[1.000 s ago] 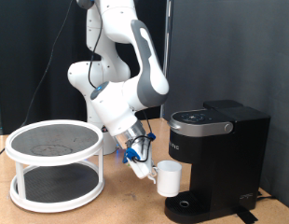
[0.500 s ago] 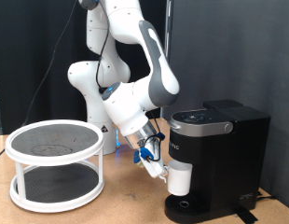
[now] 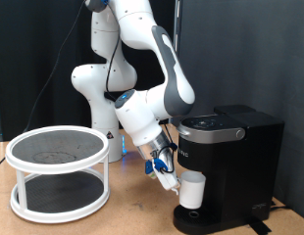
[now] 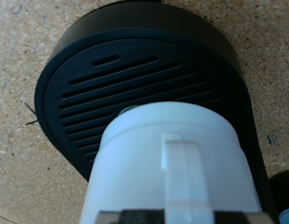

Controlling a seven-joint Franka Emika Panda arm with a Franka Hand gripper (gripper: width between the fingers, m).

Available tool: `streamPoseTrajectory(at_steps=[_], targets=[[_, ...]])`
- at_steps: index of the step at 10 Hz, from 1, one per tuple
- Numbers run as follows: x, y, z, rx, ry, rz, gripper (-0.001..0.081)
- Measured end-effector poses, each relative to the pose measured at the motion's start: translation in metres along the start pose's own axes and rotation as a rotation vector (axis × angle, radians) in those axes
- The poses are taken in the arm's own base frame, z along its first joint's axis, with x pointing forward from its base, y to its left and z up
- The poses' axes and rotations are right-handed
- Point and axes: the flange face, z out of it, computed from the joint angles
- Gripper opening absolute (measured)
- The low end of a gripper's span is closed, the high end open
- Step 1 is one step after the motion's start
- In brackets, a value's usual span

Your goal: Make a cup of coffee with the keurig machine

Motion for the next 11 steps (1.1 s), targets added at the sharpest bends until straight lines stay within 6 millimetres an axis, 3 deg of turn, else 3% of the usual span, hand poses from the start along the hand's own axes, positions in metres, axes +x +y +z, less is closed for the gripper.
streamPoseTrajectory(at_steps=[5,6,7,9,10,11], targets=[[-0.0002,0.003,0.0086,-0.001,-0.023,0.011,0.0001],[0.0001,0.0037,0.009,-0.001,-0.03,0.007,0.0077],[0.0002,0.0043,0.0093,-0.002,-0.033,0.005,0.0077],[0.0005,0.0044,0.0094,-0.003,-0.033,0.005,0.0399],[0.0012,0.0045,0.0092,-0.003,-0.032,0.004,0.0399],[0.0035,0.0041,0.0086,-0.007,-0.023,-0.005,0.0581]])
